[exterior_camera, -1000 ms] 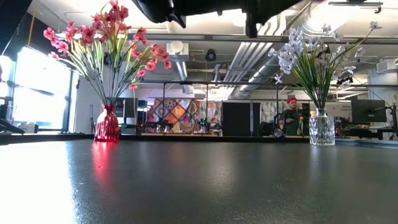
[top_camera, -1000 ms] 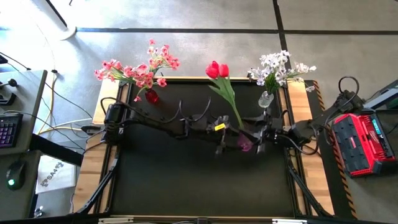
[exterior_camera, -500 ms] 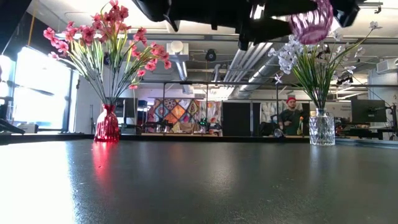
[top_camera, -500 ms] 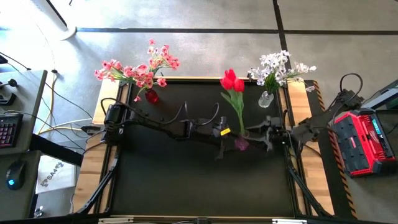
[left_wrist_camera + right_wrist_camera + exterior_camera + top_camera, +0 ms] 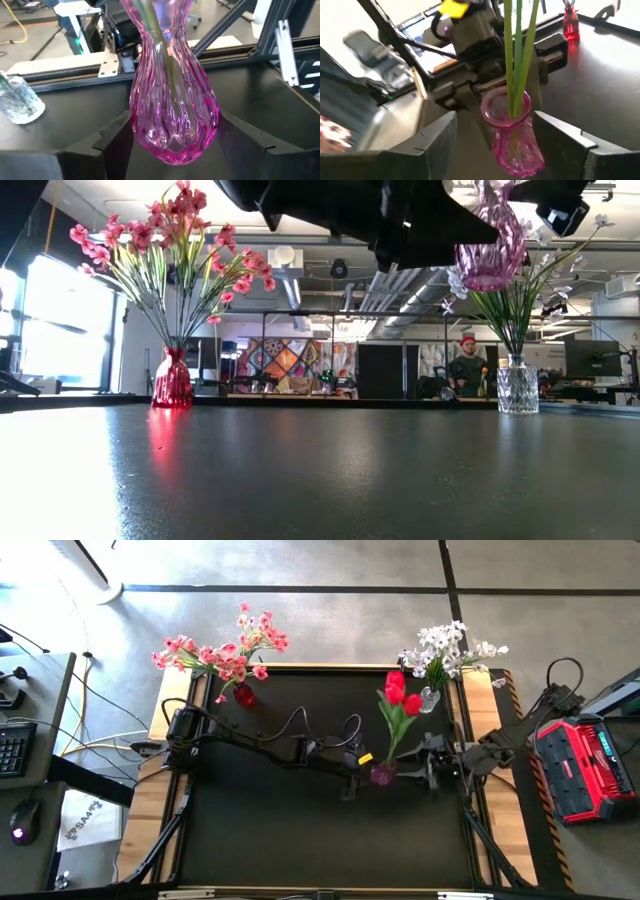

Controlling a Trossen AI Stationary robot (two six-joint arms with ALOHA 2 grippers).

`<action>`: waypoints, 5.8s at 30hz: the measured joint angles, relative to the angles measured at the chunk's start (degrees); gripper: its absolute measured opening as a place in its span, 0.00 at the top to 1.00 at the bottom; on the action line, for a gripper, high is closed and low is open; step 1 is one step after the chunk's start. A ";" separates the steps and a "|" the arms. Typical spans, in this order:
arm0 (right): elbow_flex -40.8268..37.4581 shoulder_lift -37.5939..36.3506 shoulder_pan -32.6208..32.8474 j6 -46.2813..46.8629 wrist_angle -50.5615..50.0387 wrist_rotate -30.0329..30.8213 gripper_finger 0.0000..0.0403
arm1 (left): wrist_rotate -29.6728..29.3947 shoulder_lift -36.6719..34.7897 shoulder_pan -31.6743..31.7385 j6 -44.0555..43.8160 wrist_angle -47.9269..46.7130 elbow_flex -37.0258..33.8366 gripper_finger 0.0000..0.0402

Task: Sort flowers into vase by color
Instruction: Adjust the purple flower vase

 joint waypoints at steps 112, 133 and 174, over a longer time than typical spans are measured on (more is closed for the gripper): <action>2.97 18.48 32.98 17.21 -30.34 -2.96 0.67 | -8.86 -3.54 4.36 -20.85 -22.36 -0.02 0.38; 2.71 18.50 33.37 6.18 -27.91 -7.34 0.56 | -9.12 -3.54 5.08 -21.87 -22.45 -0.02 0.38; 8.74 37.21 11.92 -22.00 -6.84 -34.65 0.44 | -8.47 -3.73 3.57 -35.16 -32.01 0.00 0.43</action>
